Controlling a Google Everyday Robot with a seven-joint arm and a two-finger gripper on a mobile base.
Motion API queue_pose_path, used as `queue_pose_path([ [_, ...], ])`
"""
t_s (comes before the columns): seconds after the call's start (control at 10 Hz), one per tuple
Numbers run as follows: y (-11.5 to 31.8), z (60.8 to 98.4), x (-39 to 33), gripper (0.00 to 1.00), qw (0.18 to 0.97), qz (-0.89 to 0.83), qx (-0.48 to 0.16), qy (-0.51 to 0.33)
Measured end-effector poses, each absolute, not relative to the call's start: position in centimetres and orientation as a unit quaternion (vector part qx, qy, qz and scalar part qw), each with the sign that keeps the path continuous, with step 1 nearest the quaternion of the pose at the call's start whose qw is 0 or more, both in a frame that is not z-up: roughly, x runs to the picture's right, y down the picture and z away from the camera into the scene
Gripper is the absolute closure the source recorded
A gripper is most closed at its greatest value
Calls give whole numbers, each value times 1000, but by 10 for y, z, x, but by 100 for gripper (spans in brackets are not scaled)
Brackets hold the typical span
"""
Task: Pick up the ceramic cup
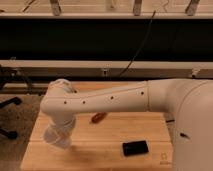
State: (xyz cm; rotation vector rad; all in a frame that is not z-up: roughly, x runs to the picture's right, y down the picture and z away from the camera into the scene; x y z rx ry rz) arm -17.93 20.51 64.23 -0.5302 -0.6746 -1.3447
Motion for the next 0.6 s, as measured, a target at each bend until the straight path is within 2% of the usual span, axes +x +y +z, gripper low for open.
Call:
queue_pose_path([
  [0.6,195,639,-174,100,696,-605,-238,-304],
])
